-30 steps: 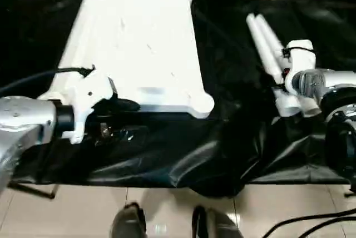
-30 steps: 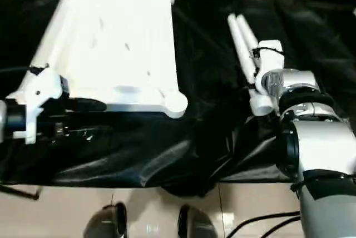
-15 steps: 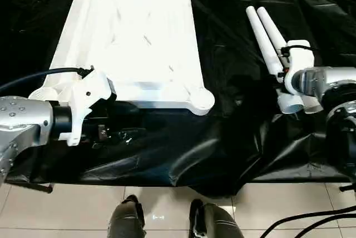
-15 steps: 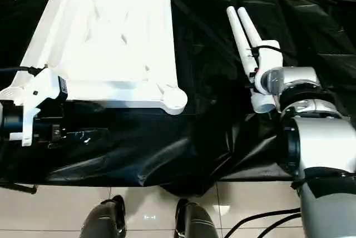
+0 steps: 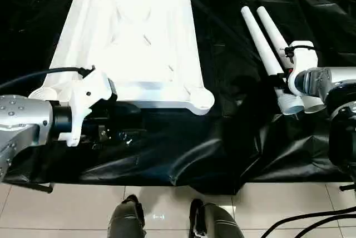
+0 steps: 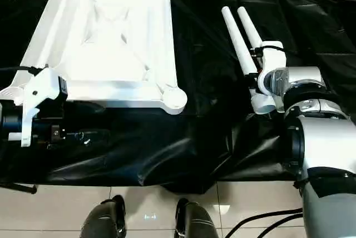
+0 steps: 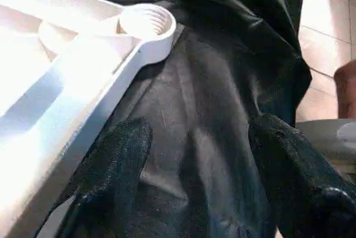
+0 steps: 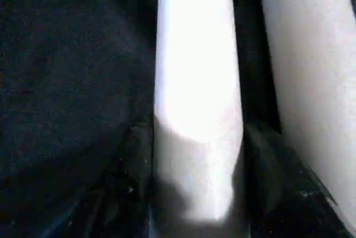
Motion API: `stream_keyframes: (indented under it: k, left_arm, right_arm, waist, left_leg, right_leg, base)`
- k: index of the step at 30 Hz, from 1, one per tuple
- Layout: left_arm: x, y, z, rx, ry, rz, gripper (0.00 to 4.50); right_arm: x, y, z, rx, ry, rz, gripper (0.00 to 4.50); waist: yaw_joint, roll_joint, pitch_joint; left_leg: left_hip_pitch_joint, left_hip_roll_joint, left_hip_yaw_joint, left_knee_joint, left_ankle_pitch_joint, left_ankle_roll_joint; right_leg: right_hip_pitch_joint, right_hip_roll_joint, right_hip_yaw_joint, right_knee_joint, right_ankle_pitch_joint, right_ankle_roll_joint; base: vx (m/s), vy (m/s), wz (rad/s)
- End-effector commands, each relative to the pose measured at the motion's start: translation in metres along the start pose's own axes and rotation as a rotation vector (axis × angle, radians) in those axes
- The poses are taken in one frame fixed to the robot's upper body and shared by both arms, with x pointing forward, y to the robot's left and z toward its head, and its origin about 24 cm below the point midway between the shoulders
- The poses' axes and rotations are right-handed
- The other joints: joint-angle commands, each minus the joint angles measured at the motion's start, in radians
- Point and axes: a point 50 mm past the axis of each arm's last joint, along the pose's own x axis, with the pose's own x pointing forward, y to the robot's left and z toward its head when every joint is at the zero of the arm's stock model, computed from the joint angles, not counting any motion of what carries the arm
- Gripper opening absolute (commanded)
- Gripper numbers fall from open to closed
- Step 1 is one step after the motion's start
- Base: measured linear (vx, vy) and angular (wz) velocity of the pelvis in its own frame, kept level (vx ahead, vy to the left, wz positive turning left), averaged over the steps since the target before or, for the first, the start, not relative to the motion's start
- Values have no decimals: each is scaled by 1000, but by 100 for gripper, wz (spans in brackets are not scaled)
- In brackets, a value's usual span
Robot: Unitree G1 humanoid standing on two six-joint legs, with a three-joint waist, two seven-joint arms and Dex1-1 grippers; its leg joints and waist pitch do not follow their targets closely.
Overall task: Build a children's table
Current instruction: Pick table leg
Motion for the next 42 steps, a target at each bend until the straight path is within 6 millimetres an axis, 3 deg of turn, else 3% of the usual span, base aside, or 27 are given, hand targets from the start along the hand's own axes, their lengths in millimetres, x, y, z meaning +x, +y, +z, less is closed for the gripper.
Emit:
stream_keyframes:
  k: [1, 3, 5, 6, 7, 8, 10, 12, 14, 16, 17, 18, 19, 21, 22, 24, 25, 26, 28, 29, 30, 31, 33, 34, 35, 37, 42]
  left_arm:
    - [4, -1, 4, 27, -12, -9, 329]
    - [7, 1, 7, 38, -39, -5, 329]
    - [13, 2, 11, 49, -91, 0, 329]
    - [14, 2, 12, 48, -97, 1, 329]
    - [18, 4, 13, 49, -121, 4, 329]
    - [19, 4, 13, 51, -127, 5, 329]
    - [32, 9, 19, 32, -227, 15, 329]
    - [36, 10, 20, 25, -251, 17, 329]
    - [50, 13, 24, -6, -324, 35, 329]
    - [66, 19, 27, -57, -401, 76, 329]
    - [73, 21, 29, -83, -429, 97, 329]
    - [81, 27, 30, -119, -467, 132, 329]
    - [90, 32, 31, -160, -494, 165, 329]
    - [102, 42, 33, -217, -524, 220, 329]
    - [108, 46, 34, -240, -536, 243, 329]
    - [117, 53, 38, -327, -583, 256, 329]
    - [119, 54, 40, -347, -597, 255, 329]
    - [123, 57, 45, -390, -632, 248, 329]
    - [129, 62, 52, -456, -682, 235, 329]
    - [134, 63, 57, -487, -706, 210, 329]
    - [138, 63, 61, -520, -725, 181, 329]
    - [138, 63, 61, -520, -725, 181, 329]
    - [146, 60, 70, -564, -752, 107, 329]
    - [151, 55, 72, -577, -744, 57, 329]
    - [156, 49, 73, -582, -732, 11, 329]
    - [162, 41, 72, -595, -705, -45, 329]
    - [172, 36, 69, -636, -675, -70, 329]
  right_arm:
    - [-2, -8, -3, 53, -3, -13, 191]
    - [-2, -7, -1, 80, -24, -1, 189]
    - [-4, -6, 6, 121, -55, 26, 187]
    - [-5, -6, 6, 124, -58, 29, 186]
    - [-6, -6, 9, 125, -76, 40, 186]
    - [-6, -6, 10, 124, -80, 44, 186]
    - [-11, -3, 23, 174, -153, 116, 186]
    - [-13, -2, 27, 183, -173, 133, 186]
    - [-16, 1, 36, 210, -251, 204, 186]
    - [-19, 3, 42, 217, -347, 282, 185]
    - [-20, 3, 44, 214, -383, 309, 185]
    - [-20, 5, 42, 208, -428, 375, 185]
    - [-19, 8, 40, 212, -461, 440, 185]
    - [-18, 13, 30, 236, -477, 549, 185]
    - [-17, 15, 25, 248, -477, 596, 185]
    - [-18, 25, 14, 268, -477, 713, 185]
    - [-19, 27, 11, 269, -481, 745, 185]
    - [-22, 33, 4, 269, -494, 823, 185]
    - [-27, 43, -8, 273, -508, 942, 185]
    - [-31, 51, -19, 258, -496, 1008, 185]
    - [-33, 58, -28, 249, -478, 1057, 184]
    - [-33, 58, -28, 249, -478, 1057, 184]
    - [-39, 69, -41, 249, -456, 1133, 184]
    - [-41, 73, -44, 259, -454, 1158, 184]
    - [-44, 75, -47, 266, -454, 1176, 184]
    - [-47, 79, -49, 274, -454, 1192, 184]
    - [-55, 89, -57, 269, -438, 1226, 184]
  waist:
    - [3, 10, -107]
    - [3, 4, -119]
    - [6, 3, -143]
    - [7, 3, -141]
    - [9, -2, -160]
    - [10, -2, -154]
    - [16, -1, -181]
    - [18, 0, -181]
    - [16, -2, -182]
    - [23, 2, -183]
    - [22, -2, -186]
    - [26, 3, -187]
    - [30, 4, -191]
    - [33, 2, -194]
    - [35, 11, -198]
    - [36, 2, -198]
    - [38, 6, -202]
    - [38, 4, -204]
    - [45, 7, -215]
    - [43, 6, -217]
    - [50, 9, -218]
    - [50, 6, -218]
    - [49, 10, -215]
    - [53, 11, -216]
    - [51, 9, -215]
    - [53, 12, -216]
    - [58, 10, -218]
  left_leg:
    - [36, 15, -1, -54, -41, -7]
    - [35, 14, 1, -50, -19, 4]
    - [33, 13, 2, -41, 12, 19]
    - [32, 14, 2, -41, 9, 21]
    - [33, 14, 3, -35, 6, 21]
    - [27, 13, 2, -34, -8, 19]
    - [29, 14, 2, -26, -19, 14]
    - [26, 15, 1, -25, -30, 12]
    - [22, 15, 0, -23, -89, 1]
    - [29, 18, -1, -23, -175, -18]
    - [28, 19, -2, -23, -186, -19]
    - [30, 19, -4, -23, -192, -23]
    - [31, 19, -5, -25, -215, -21]
    - [32, 17, -7, -26, -220, -18]
    - [35, 17, -10, -27, -228, -15]
    - [41, 14, -10, -30, -251, -10]
    - [43, 17, -14, -31, -261, -14]
    - [38, 12, -14, -32, -255, -15]
    - [45, 20, -19, -34, -231, -3]
    - [33, 17, -23, -38, -214, -2]
    - [37, 19, -22, -38, -216, -1]
    - [41, 19, -21, -36, -239, 4]
    - [36, 15, -20, -38, -247, 2]
    - [46, 18, -21, -35, -273, -1]
    - [39, 16, -22, -38, -273, -4]
    - [43, 17, -23, -38, -279, -4]
    - [40, 17, -27, -42, -282, -16]
  right_leg:
    - [75, -42, 50, -36, 34, -299]
    - [79, -40, 50, -31, 64, -309]
    - [89, -40, 49, -22, 115, -323]
    - [87, -41, 49, -22, 115, -324]
    - [93, -40, 47, -18, 111, -326]
    - [89, -42, 48, -21, 84, -322]
    - [97, -44, 47, -16, 78, -316]
    - [94, -43, 46, -15, 67, -314]
    - [91, -45, 47, -23, -9, -291]
    - [83, -49, 49, -38, -125, -256]
    - [83, -49, 49, -39, -145, -250]
    - [82, -50, 48, -41, -166, -240]
    - [80, -48, 47, -51, -196, -214]
    - [81, -46, 45, -56, -212, -199]
    - [78, -45, 44, -59, -226, -189]
    - [77, -41, 40, -71, -261, -179]
    - [78, -46, 39, -73, -284, -179]
    - [85, -45, 35, -77, -299, -171]
    - [86, -47, 33, -73, -248, -181]
    - [93, -48, 26, -68, -243, -191]
    - [92, -51, 25, -73, -249, -186]
    - [82, -55, 26, -78, -287, -184]
    - [84, -54, 23, -87, -330, -170]
    - [75, -58, 25, -91, -362, -160]
    - [80, -59, 22, -93, -385, -154]
    - [73, -59, 22, -99, -413, -141]
    - [75, -62, 17, -108, -454, -93]
  base:
    - [0, 0, 0]
    - [0, 0, 0]
    - [0, 0, 0]
    - [0, 0, 0]
    - [0, 0, 0]
    - [0, 0, 0]
    - [0, 0, 0]
    - [0, 0, 0]
    - [0, 0, 0]
    - [0, 0, 0]
    - [-54, 6, 1]
    - [-54, 6, 1]
    - [-54, 6, 1]
    - [-53, 5, 1]
    - [0, 0, 0]
    - [0, 0, 0]
    - [0, 0, 0]
    - [0, 0, 0]
    - [0, 0, 0]
    - [0, 0, 0]
    - [0, 0, 0]
    - [0, 0, 0]
    - [0, 0, 0]
    - [0, 0, 0]
    - [0, 0, 0]
    - [0, 0, 0]
    - [0, 0, 0]
